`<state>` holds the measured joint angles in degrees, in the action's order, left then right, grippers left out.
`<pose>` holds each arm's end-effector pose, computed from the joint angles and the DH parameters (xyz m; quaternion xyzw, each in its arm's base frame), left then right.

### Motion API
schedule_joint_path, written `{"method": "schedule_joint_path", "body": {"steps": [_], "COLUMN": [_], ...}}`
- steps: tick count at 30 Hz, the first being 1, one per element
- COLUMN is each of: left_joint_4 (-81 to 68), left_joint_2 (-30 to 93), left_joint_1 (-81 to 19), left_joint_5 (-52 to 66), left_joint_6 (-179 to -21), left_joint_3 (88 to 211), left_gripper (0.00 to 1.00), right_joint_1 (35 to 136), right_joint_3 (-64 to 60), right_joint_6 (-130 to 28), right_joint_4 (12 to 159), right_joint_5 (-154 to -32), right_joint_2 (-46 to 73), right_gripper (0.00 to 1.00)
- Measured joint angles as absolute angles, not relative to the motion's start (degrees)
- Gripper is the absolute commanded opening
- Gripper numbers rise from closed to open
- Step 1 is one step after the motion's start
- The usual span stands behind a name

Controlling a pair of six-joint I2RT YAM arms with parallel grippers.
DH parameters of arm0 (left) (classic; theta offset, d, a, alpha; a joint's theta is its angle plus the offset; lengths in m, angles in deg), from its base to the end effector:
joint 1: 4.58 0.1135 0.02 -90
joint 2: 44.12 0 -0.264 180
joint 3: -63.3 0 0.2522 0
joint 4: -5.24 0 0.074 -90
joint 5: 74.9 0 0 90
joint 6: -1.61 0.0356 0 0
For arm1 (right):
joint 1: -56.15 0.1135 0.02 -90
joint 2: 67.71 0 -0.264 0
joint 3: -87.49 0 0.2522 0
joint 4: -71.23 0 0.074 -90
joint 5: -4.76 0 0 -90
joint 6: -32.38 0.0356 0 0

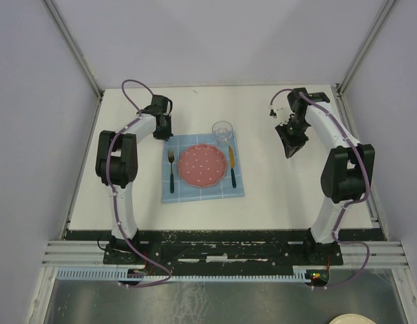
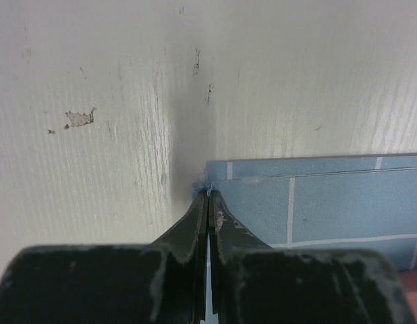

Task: Set the dinner table for one person
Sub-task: Reset both arms

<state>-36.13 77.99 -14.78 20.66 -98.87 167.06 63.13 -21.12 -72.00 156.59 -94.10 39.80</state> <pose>0.4483 -0.0772 0.1632 -0.0150 0.9641 -0.0008 0.2650 0.3591 0.0495 0.2615 -0.1883 0.9778 0.0738 0.0548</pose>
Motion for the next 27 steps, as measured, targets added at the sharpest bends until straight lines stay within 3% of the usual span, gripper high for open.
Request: {"method": "schedule_joint_path", "body": {"steps": [27], "left_joint_4": [-39.7], "left_joint_2": [80.6], "left_joint_1": [-14.7], "left_joint_5": [18.4], "left_joint_6": [-98.8], "left_joint_3": [171.9], "left_gripper": [0.03], "right_joint_1": [62.7], "right_joint_3": [-20.5], "right_joint_6": [-72.0], "right_joint_4": [156.5], "right_joint_5": [-93.4], "right_joint_2": [39.6], "right_gripper": [0.19]}}
